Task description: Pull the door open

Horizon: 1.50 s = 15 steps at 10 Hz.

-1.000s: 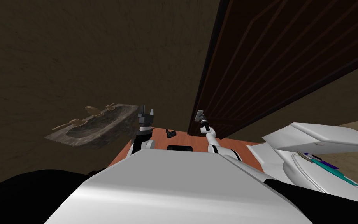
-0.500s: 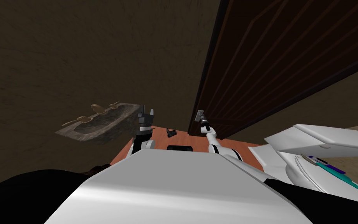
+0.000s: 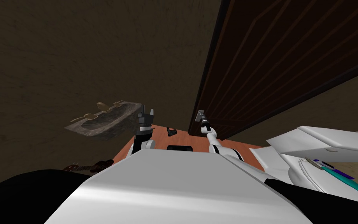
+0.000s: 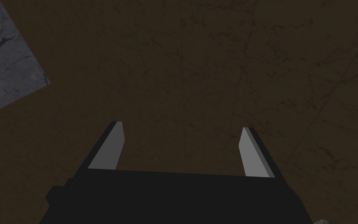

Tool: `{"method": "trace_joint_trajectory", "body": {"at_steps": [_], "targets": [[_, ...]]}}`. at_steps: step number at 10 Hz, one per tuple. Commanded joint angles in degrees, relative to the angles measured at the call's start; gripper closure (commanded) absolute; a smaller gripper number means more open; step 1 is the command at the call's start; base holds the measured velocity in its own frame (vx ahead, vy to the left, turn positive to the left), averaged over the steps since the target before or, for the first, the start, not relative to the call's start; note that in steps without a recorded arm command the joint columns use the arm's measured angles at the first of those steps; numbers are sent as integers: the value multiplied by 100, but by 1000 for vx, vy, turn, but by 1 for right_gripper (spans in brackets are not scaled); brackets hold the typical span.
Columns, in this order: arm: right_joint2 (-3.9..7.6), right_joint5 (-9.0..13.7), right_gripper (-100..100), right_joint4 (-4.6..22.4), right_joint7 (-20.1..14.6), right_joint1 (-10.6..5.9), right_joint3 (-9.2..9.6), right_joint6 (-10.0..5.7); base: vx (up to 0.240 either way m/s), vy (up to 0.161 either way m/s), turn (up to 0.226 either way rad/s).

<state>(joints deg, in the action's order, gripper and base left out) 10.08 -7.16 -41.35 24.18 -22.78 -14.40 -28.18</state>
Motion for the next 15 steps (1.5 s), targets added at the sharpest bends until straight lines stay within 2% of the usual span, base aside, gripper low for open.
{"method": "trace_joint_trajectory", "body": {"at_steps": [1, 2, 3, 4, 5, 6, 7, 8, 10, 11, 12, 13, 14, 15], "targets": [[-47, 193, 100, -4, -286, -10, 112, -1, -60, -31, 117], [-47, 193, 100, -4, -384, -10, 112, -1, -45, -31, 49], [-20, 332, 100, 6, -577, -10, 156, -8, -35, -28, 69], [-20, 332, 100, 6, -620, -10, 156, -8, -28, -22, 28], [8, 477, 100, 16, -836, -9, 202, -14, -34, -15, 50], [8, 477, 100, 16, -857, -9, 202, -14, -31, -19, 37], [36, 621, 100, 27, -1087, -9, 248, -20, -35, -26, 81], [36, 621, 100, 27, -1094, -9, 248, -20, -28, -23, 48], [92, 911, 100, 48, -1469, -8, 340, -33, -49, -30, 80], [92, 911, 100, 48, -1568, -8, 340, -33, -48, -27, 43], [120, 1059, 100, 58, -1773, -8, 387, -40, -42, -19, 51], [120, 1059, 100, 58, -1805, -8, 387, -40, -27, -23, 56], [149, 1208, 100, 69, -2017, -8, 434, -46, -38, -23, 94], [149, 1208, 100, 69, -2043, -8, 434, -46, -33, -22, 41]]}}
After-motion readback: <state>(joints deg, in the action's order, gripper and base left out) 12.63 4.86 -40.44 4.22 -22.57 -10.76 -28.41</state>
